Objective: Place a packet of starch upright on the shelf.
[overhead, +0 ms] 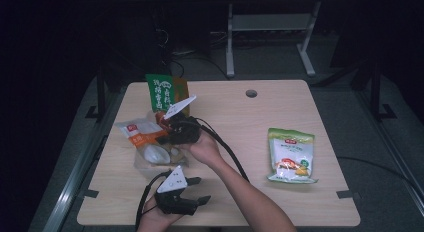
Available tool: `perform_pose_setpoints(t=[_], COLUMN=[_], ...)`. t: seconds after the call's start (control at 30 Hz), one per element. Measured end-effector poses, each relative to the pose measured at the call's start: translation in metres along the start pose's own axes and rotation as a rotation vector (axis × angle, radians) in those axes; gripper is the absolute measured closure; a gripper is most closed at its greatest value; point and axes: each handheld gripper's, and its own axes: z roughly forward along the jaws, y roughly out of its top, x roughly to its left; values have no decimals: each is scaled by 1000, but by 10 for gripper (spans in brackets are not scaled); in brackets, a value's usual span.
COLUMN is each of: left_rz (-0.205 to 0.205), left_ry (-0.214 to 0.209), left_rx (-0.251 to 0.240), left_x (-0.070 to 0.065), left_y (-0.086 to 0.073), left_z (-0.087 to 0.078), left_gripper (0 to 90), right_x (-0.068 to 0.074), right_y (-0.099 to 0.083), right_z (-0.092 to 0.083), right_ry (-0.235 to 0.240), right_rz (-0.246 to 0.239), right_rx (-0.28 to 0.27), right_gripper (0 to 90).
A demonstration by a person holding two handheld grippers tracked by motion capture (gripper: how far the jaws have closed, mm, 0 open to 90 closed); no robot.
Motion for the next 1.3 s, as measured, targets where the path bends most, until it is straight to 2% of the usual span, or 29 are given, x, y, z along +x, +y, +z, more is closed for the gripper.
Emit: perform_pose_setpoints(t=[0.07, 0.1, 0.17, 0.2, 0.27, 0.4, 0.47, 0.5, 0.6, 0.67, 0.73, 0.77, 0.83, 1.0, 1.03, 1.1, 1.2, 1.23, 1.27, 1.3], left_rz=[-16, -12, -18, -20, -18, -18, -12, -13, -14, -13, -10, -10, -8, 12, 8, 5, 18, 20, 20, 13], left_ry=[2, 2, 2, 0, -2, -3, 0, 1, 1, -3, -4, -4, -9, -5, -6, -7, -8, -11, -11, -16], left_rx=[-4, -5, -7, -3, -8, -4, -3, -5, -11, -13, -15, -15, -14, -6, -6, -10, -1, 4, 4, -3], left_x=[0, 0, 0, -1, -1, 0, 0, 0, -1, -3, -4, -4, -5, -4, -4, -5, -7, -8, -8, -9], left_y=[0, 1, 1, 1, 1, 1, 2, 2, 2, 2, 3, 3, 2, 2, 3, 3, 3, 2, 2, 2], left_z=[0, 0, 0, 0, 1, 1, 0, 0, 2, 3, 3, 3, 4, 4, 5, 6, 5, 4, 4, 4], left_gripper=[336, 333, 333, 333, 333, 333, 333, 333, 333, 332, 332, 332, 332, 325, 324, 324, 324, 324, 324, 324], right_x=[-1, -2, -4, -5, -6, -4, -4, -3, -5, -5, -6, -6, -5, 7, 16, 20, 22, 19, 19, 14], right_y=[-3, -5, -5, -5, -2, 13, 16, 27, 41, 49, 55, 57, 57, 53, 52, 52, 50, 46, 46, 39], right_z=[5, 6, 4, 4, 1, -6, -6, -8, -6, -2, 1, 2, 3, -1, -4, -5, -9, -9, -9, -9], right_ry=[-5, -11, -9, -27, -32, -67, -76, -84, -71, -63, -65, -59, -52, -26, -20, -27, -37, -36, -36, -37], right_rz=[-1, 3, 19, 14, 10, -13, -28, -47, -22, -31, -30, -23, -11, -17, -20, -23, 24, 43, 43, 76], right_rx=[35, 39, 37, 49, 73, 112, 125, 156, 201, 229, 249, 256, 251, 197, 162, 128, 61, 38, 38, 11], right_gripper=[898, 898, 893, 885, 866, 787, 785, 751, 700, 710, 850, 892, 898, 900, 900, 900, 900, 900, 900, 900])
